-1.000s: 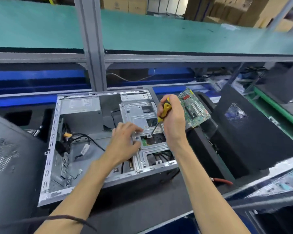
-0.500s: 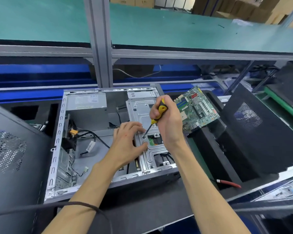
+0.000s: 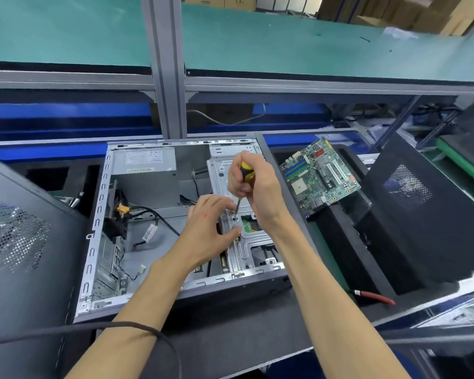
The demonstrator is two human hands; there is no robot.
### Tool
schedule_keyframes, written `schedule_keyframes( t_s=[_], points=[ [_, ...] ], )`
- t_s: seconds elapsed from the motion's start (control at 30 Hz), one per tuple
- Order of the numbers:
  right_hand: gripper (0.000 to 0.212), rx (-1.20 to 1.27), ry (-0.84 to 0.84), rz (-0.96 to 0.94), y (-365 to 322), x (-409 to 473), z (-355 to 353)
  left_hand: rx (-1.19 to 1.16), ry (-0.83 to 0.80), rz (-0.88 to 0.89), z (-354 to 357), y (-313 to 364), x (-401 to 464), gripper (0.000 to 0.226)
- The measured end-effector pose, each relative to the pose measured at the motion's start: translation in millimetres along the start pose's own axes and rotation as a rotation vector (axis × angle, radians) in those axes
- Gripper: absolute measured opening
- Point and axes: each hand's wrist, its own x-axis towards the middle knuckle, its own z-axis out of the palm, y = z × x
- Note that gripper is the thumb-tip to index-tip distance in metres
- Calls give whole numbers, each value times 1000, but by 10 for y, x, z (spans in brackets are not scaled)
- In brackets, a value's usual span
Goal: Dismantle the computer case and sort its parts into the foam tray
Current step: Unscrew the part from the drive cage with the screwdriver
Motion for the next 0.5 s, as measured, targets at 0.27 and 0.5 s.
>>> schedule_keyframes(
  t_s=[0.27, 0.5],
  points=[
    [36, 48, 79, 45, -6, 71, -88, -143, 147, 20, -29, 132, 57, 17],
    [42, -24, 82, 2, -41, 18, 27, -152, 148, 4, -67, 143, 86, 17]
  ],
)
